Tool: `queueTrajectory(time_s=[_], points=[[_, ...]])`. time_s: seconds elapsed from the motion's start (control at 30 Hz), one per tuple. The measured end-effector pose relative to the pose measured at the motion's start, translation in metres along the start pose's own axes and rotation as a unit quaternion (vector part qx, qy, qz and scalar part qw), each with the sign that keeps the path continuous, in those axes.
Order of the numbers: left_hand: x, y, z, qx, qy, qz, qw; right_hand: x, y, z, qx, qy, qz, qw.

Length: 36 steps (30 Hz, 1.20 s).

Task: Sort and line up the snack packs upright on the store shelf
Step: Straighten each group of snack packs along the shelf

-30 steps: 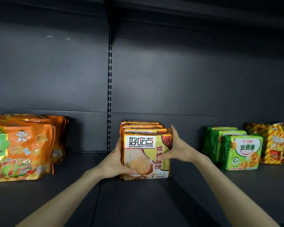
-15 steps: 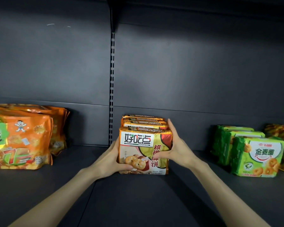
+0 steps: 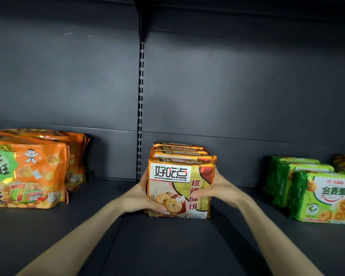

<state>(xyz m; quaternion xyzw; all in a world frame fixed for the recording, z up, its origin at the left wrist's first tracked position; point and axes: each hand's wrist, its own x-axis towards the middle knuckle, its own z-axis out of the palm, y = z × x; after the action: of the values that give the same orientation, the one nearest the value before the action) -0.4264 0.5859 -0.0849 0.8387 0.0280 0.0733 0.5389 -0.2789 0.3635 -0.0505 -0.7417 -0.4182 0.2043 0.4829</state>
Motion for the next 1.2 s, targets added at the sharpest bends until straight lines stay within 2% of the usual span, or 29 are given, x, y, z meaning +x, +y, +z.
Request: queueTrajectory(time_s=[1.2], points=[[-0.022, -0.015, -0.046, -0.009, 0.006, 0.006, 1.0, 0.031, -0.018, 0.044, 0.014, -0.013, 0.01, 1.0]])
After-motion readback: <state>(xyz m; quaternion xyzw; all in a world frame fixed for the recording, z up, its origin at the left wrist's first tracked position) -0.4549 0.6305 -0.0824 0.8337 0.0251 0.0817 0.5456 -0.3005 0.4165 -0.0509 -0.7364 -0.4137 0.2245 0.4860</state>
